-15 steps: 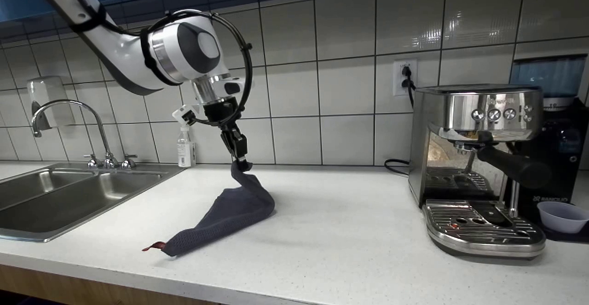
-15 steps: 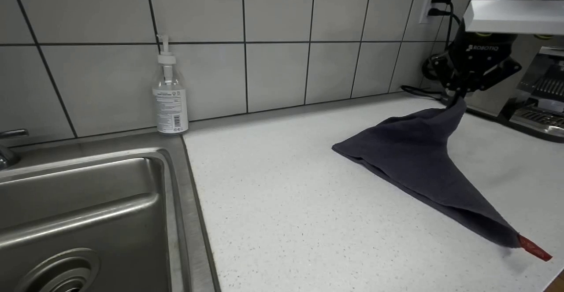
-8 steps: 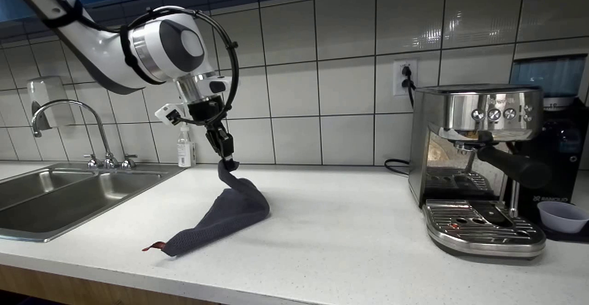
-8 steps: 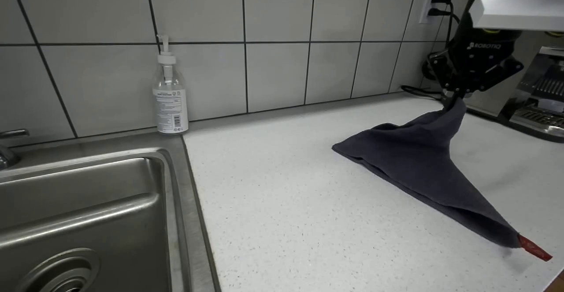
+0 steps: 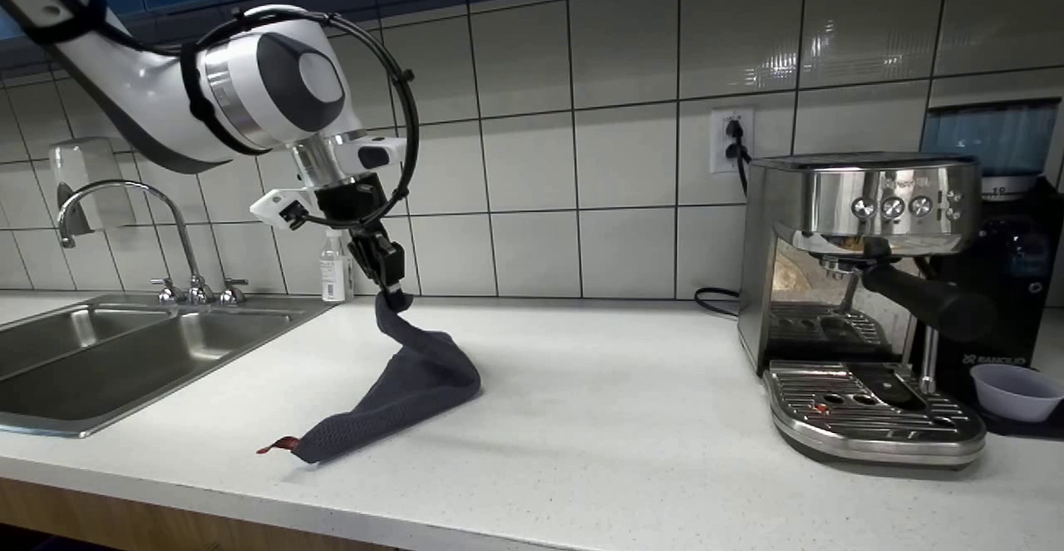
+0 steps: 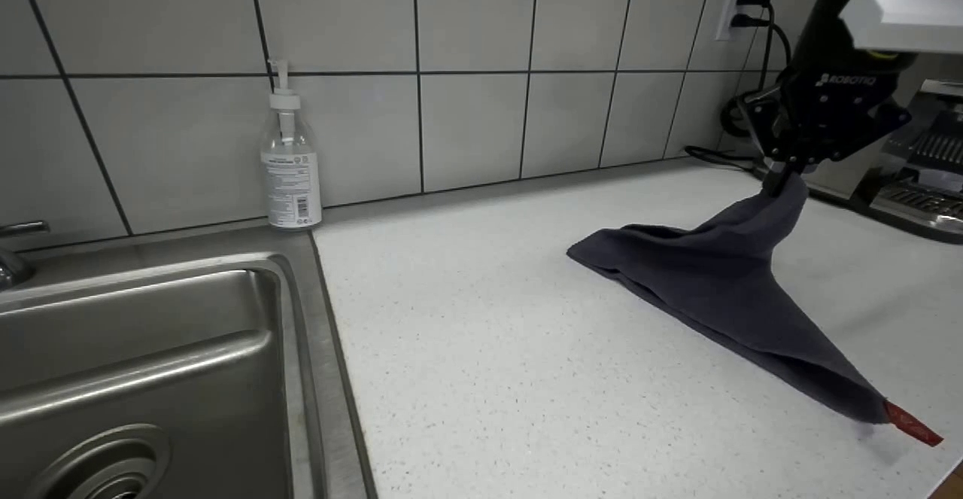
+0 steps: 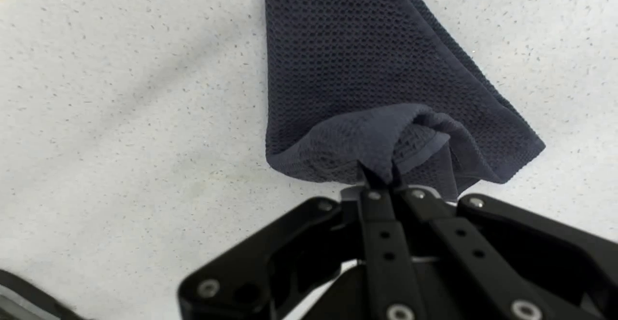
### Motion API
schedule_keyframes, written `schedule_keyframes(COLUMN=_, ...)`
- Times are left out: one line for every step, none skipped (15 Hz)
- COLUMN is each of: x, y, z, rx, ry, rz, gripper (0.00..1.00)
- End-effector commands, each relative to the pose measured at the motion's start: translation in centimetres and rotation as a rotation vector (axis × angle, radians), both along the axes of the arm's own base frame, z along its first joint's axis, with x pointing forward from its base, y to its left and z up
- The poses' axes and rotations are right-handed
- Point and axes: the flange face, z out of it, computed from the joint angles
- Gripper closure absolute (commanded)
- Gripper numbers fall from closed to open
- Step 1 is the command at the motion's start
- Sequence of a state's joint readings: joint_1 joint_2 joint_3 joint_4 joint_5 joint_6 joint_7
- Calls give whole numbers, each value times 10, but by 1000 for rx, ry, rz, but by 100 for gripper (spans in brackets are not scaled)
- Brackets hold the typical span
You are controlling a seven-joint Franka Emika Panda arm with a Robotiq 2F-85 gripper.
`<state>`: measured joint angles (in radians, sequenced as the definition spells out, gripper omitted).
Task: Fold the grey towel into a triangle twice.
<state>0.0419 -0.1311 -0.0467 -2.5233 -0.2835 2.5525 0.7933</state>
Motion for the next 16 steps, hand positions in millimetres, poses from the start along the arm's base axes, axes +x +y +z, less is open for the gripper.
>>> schedule_keyframes(x=-19, y=1, z=2, rx=-15, ry=-16, rz=67, gripper=99)
schedule_keyframes(x=-22, y=3, z=0, rx=-17, ry=-10, rz=78, gripper=99)
schedule_keyframes(x=-25, y=5, z=-2, rx=-19, ry=-7, rz=87, gripper=99)
schedule_keyframes(x=-28, y=6, z=-4, rx=-21, ry=-3, rz=96, gripper=99)
schedule_keyframes(x=-31, y=8, z=-6, rx=-25, ry=1, rz=101, gripper=99)
schedule_keyframes(x=-34, y=10, z=-9, rx=-27, ry=5, rz=108, gripper=99)
schedule_keyframes(x=-36, y=12, z=-11, rx=-29, ry=9, rz=113, gripper=99)
schedule_keyframes(x=-39, y=13, z=-14, rx=-32, ry=12, rz=119, gripper=99)
schedule_keyframes(x=-41, y=14, z=-16, rx=-33, ry=18, rz=126, gripper=99)
schedule_keyframes(x=-45, y=16, z=-18, rx=-35, ry=22, rz=133, gripper=99)
schedule_keyframes(x=-47, y=16, z=-20, rx=-36, ry=27, rz=138, gripper=99)
schedule_keyframes(x=-50, y=16, z=-21, rx=-38, ry=31, rz=145, gripper=99)
schedule_keyframes(x=-53, y=16, z=-23, rx=-40, ry=35, rz=152, gripper=99)
schedule_keyframes(x=-56, y=17, z=-24, rx=-43, ry=38, rz=158, gripper=99)
schedule_keyframes(x=-60, y=17, z=-25, rx=-47, ry=40, rz=169, gripper=99)
schedule_keyframes(x=-63, y=17, z=-25, rx=-51, ry=40, rz=178, gripper=99)
